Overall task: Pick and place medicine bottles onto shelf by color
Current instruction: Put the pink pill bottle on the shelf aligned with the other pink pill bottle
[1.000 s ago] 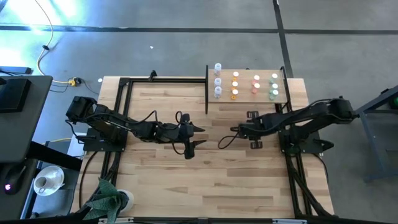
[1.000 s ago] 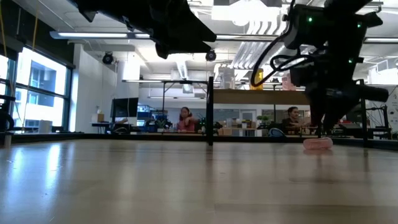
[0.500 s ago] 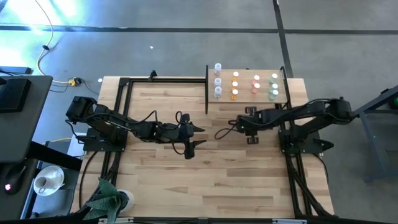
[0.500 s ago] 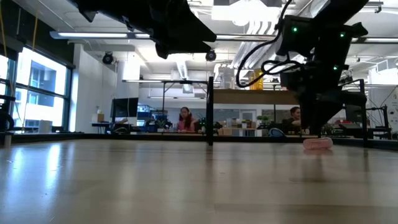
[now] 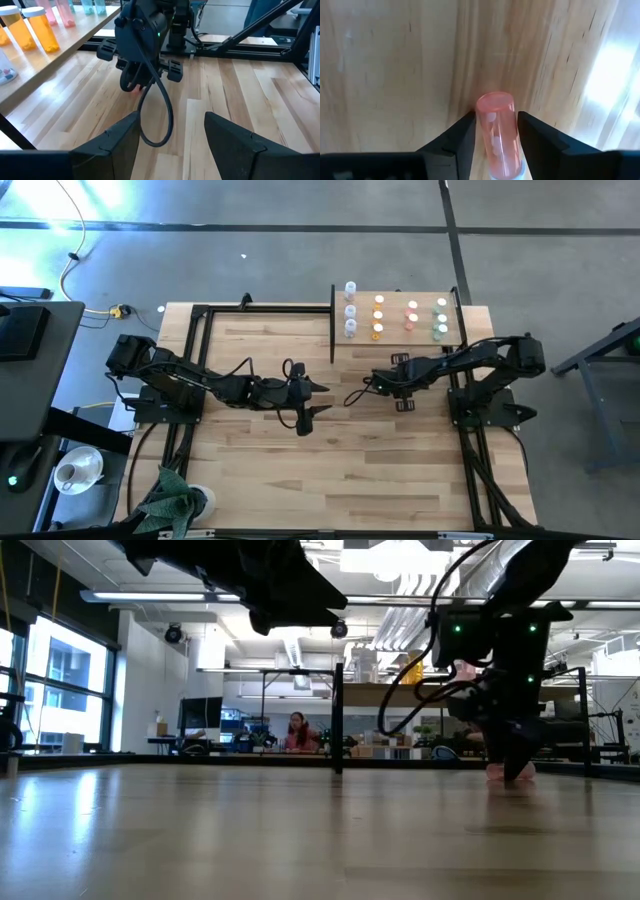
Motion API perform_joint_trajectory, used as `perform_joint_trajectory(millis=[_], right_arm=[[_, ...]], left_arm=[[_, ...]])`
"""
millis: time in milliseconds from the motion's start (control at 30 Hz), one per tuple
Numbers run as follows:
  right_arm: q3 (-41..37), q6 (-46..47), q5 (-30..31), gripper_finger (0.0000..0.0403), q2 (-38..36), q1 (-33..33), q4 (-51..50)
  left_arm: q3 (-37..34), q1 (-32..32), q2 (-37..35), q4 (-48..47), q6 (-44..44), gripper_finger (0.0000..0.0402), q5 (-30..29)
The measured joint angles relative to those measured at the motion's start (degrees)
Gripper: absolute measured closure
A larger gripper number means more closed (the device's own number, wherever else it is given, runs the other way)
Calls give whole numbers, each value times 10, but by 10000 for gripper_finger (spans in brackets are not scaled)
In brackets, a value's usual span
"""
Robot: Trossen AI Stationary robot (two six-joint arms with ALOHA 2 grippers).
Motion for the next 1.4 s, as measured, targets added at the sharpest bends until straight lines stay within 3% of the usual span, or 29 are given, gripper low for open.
perform_joint_trajectory(millis=[367, 567, 733, 933, 1033, 1167, 1400], right_arm=[[0, 60, -53, 352, -33, 1, -1], [32, 130, -164, 341, -51, 1, 22], [61, 222, -241, 340, -52, 3, 62], [64, 372, -363, 340, -52, 27, 208], [64, 433, -396, 340, -52, 48, 275], [64, 506, -398, 340, -52, 76, 343], [64, 573, -398, 340, -52, 101, 375]], left_arm=[[0, 0, 0, -9, 0, 190, 0], [0, -1, 0, -30, 43, 190, 2], [0, -6, 0, -31, 82, 190, 43], [0, -29, 15, -32, 174, 190, 45], [1, -48, 32, -22, 237, 190, 32], [0, -85, 69, 7, 320, 190, -18], [0, -150, 137, 151, 478, 190, -198]])
